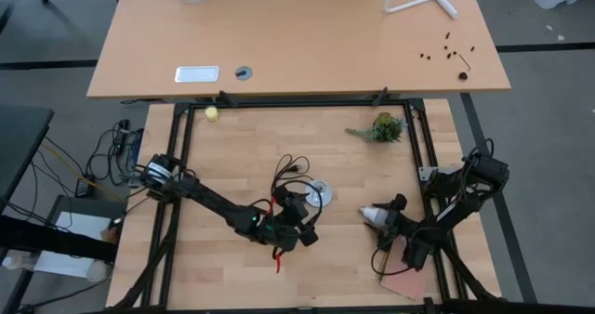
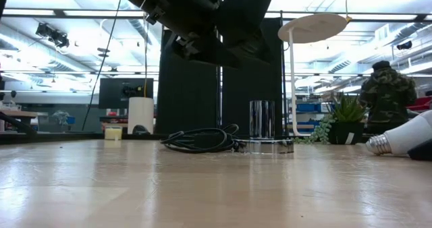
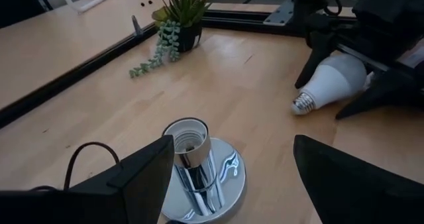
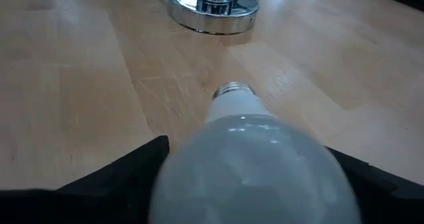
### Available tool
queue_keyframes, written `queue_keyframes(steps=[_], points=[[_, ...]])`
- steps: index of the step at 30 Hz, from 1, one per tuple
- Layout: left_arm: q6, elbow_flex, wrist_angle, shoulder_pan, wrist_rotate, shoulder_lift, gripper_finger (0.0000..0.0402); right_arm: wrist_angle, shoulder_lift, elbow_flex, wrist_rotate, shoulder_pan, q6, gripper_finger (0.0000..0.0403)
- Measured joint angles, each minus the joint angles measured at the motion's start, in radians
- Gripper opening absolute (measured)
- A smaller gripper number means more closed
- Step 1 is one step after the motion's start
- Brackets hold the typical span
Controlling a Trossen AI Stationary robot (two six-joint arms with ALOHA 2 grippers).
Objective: Screw lightbulb
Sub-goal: Insert the white lightbulb into the metallic lamp
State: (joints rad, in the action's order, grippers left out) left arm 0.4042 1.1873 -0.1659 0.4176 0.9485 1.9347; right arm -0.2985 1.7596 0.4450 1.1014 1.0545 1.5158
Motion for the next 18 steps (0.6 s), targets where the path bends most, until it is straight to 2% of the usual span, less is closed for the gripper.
queue_keyframes(steps=[9, 13, 18], points=[[0.0, 0.0, 0.002, 0.002, -0.011, 0.0, 0.0314, 0.044, -0.013, 0.0, -0.018, -0.019, -0.065, 0.0249], [-0.001, 0.0, 0.014, 0.002, -0.011, 0.0, 0.0314, 0.061, -0.069, 0.0, -0.049, -0.032, -0.133, 0.0251], [0.058, 0.0, 0.056, 0.005, -0.011, 0.007, 0.0314, 0.092, -0.171, 0.0, -0.103, -0.081, -0.288, 0.0276]])
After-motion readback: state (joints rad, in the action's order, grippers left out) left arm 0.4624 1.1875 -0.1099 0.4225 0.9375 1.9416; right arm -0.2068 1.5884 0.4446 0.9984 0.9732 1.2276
